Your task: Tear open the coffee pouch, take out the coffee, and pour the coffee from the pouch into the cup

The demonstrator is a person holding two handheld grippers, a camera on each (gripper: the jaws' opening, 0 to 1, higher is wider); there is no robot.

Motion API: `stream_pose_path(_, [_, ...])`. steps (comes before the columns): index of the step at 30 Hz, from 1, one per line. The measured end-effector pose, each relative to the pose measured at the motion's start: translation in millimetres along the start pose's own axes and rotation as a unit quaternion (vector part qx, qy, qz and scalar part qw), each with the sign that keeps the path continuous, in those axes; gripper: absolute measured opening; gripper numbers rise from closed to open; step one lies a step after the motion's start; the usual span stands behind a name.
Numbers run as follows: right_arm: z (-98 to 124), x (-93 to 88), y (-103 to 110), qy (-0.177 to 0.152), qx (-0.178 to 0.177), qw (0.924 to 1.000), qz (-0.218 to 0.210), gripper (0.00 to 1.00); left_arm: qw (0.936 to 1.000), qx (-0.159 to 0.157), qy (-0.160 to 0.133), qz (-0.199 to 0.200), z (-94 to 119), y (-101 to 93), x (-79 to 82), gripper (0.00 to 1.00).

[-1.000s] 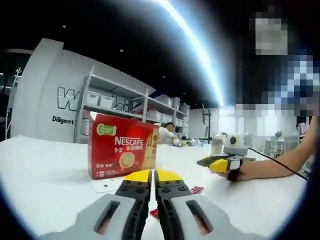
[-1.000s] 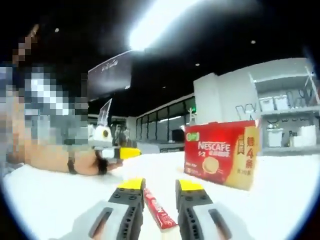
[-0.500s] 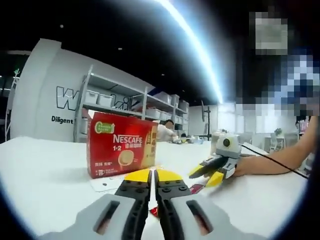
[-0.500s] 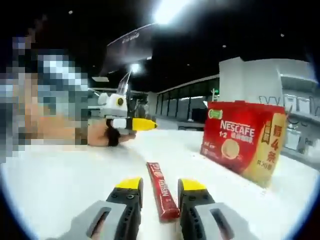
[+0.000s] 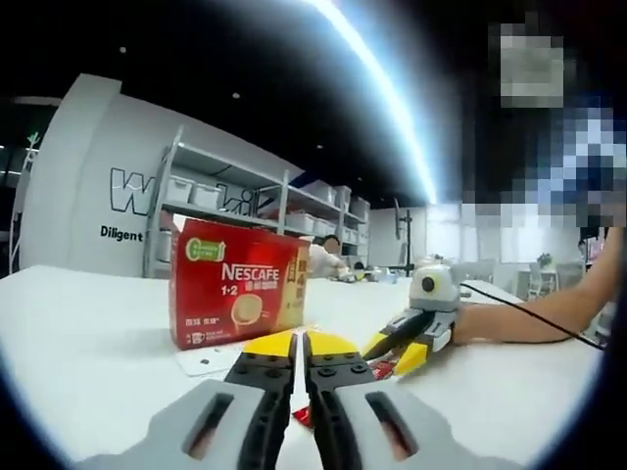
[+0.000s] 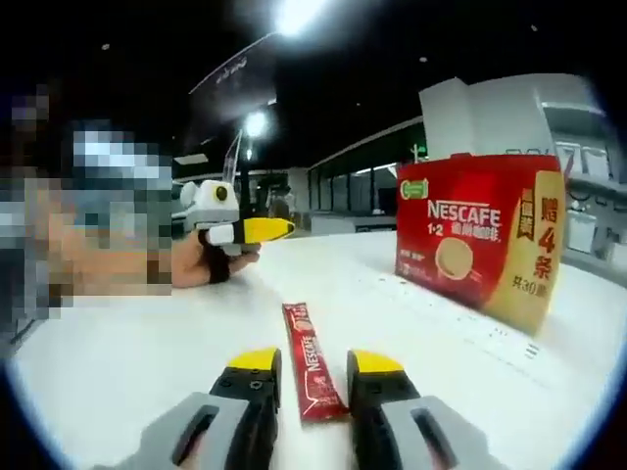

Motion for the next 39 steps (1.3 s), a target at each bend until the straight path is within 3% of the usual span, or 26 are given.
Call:
stream_pose_path(7, [-6.7, -1.4, 1.3, 0.018, -0.008, 0.9995, 0.026, 0.25, 1.0, -0.005, 0.002, -0.003, 0.1, -0.5, 0.0, 0.07])
stream_pose_path(8, [-7.8, -4.1, 5.1, 0.034, 0.001, 0.9992, 0.02, 0.25, 1.0, -0.006, 0.002, -0.004, 0.4, -1.2, 0.4, 0.07])
stream_pose_path(19, [-10.5, -7.7, 6.9, 0.048, -0.011, 0.9981, 0.036, 0.27, 1.0, -0.005, -0.002, 0.001, 1.6, 0.8, 1.1, 0.07])
stream_pose_path(24, [-9.5, -8.7, 4.5, 0.05, -0.008, 0.9978, 0.043, 0.2, 1.0, -0.006, -0.002, 0.001, 1.7, -0.9, 0.9, 0.07])
stream_pose_path(39, [-6.9, -7.0, 1.6, 0.04, -0.004, 0.998, 0.05, 0.18, 1.0, -0.007, -0.002, 0.002, 1.2, -2.6, 0.4, 0.08])
Point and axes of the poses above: the point that each gripper's makers call its tool centre point, and the gripper's own axes: z roughly backward along the fingers, y roughly to its left, x roughly out of its top, the point moved 7 cm from there along z, roughly backward along the fingers, and after that the axes turned 2 degrees about -z, right-handed, at the moved point
